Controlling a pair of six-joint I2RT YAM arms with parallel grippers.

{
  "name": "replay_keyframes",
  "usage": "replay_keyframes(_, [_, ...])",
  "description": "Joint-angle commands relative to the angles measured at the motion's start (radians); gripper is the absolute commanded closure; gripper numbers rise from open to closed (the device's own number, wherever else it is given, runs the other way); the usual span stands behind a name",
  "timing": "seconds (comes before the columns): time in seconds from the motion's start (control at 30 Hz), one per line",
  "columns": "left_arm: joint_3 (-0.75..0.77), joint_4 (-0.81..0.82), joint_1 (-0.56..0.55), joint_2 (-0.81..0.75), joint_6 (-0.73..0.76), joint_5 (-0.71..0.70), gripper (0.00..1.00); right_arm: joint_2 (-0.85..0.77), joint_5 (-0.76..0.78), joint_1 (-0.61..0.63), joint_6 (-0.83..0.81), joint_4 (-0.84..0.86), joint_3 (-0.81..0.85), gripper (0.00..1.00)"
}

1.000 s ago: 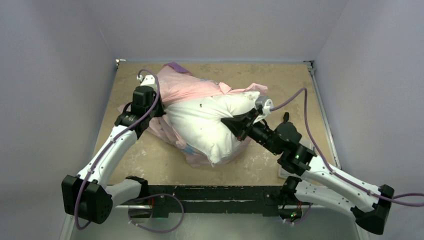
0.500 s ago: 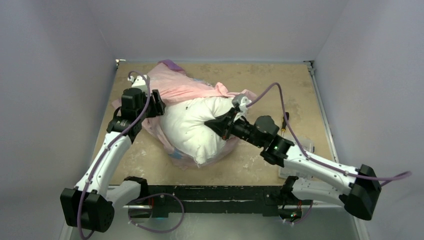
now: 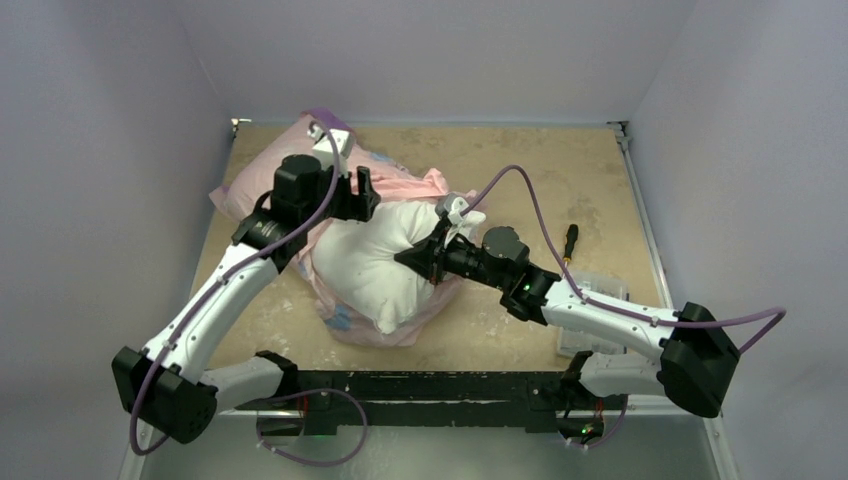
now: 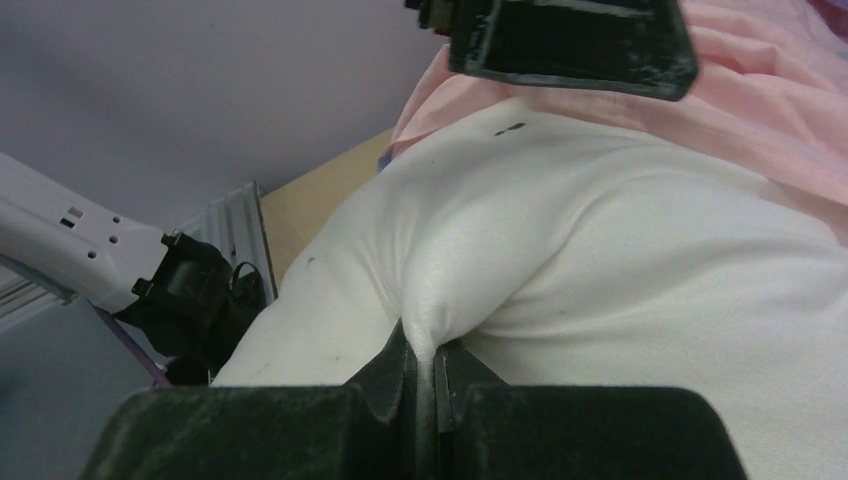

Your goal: Remove the pillowcase from the pillow

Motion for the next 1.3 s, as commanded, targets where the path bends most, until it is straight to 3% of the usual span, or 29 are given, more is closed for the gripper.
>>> replay_keyframes(0.0, [0.172, -0.054, -0.118, 0.151, 0.118, -0.084, 0.27, 0.001, -0.065, 0.002, 0.0, 0.13, -0.007, 1.0])
replay_keyframes(0.13, [0.31, -0.11, -0.169, 0.317, 0.213, -0.191, 0.26, 0.003, -0.061, 0.005, -0.004, 0.131, -0.012, 1.0])
replay_keyframes(0.23, [0.385, -0.163, -0.175, 0.42, 0.221, -0.184, 0.25, -0.011, -0.048, 0.005, -0.006, 0.128, -0.014, 1.0])
replay_keyframes(0.37, [0.382, -0.17, -0.175, 0.491, 0.255, -0.173, 0.25, -0.036, -0.038, 0.005, -0.009, 0.128, -0.032, 1.0])
replay_keyframes(0.47, [0.367, -0.154, -0.174, 0.514, 0.238, -0.28, 0.3, -0.043, -0.031, 0.005, -0.011, 0.118, -0.04, 1.0])
replay_keyframes(0.53, [0.36, -0.146, -0.15, 0.521, 0.204, -0.379, 0.43, -0.048, -0.019, 0.006, -0.01, 0.101, -0.037, 1.0])
replay_keyframes(0.63, [0.332, -0.116, -0.031, 0.51, 0.103, -0.405, 0.88, -0.079, 0.003, 0.005, -0.011, 0.075, -0.031, 1.0])
replay_keyframes(0.7, [0.284, -0.07, 0.068, 0.492, 0.063, -0.419, 0.99, -0.118, 0.017, 0.005, -0.011, 0.06, -0.031, 1.0])
replay_keyframes(0.93, [0.241, -0.048, 0.246, 0.499, -0.002, -0.547, 1.0, -0.331, 0.035, 0.005, -0.02, 0.006, -0.042, 1.0])
replay_keyframes(1.17, [0.253, -0.068, 0.373, 0.535, -0.023, -0.57, 1.0, -0.527, 0.168, 0.005, -0.026, -0.035, -0.058, 1.0])
replay_keyframes(1.27, [0.257, -0.066, 0.389, 0.538, -0.027, -0.51, 0.99, -0.552, 0.201, 0.005, -0.013, -0.042, -0.064, 1.0])
